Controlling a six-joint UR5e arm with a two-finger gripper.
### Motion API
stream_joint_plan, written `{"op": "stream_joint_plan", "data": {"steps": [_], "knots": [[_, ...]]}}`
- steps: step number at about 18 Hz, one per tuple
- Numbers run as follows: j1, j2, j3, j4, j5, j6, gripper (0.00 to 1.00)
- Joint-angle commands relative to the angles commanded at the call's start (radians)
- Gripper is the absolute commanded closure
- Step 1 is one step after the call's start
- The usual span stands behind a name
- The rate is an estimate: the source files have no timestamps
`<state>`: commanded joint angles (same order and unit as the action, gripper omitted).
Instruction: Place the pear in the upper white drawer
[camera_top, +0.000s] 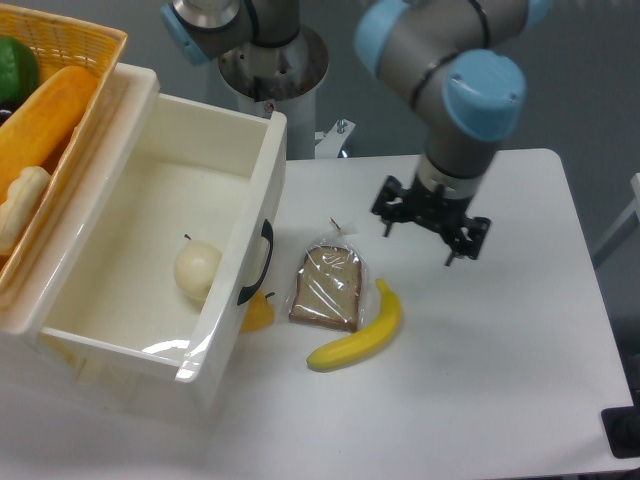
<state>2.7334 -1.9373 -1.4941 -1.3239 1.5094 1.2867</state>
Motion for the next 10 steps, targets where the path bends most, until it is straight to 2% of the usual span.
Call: {"op": "stream_joint_plan", "data": {"steps": [2,4,10], "knots": [[0.028,-0.032,-0.002,0.046,0.000,0.060,0.00],[0.031,-0.057,0.000,0.061,0.003,0.085,0.00],[0.054,-0.080,-0.002,0.071,0.005,0.183,0.00]]}}
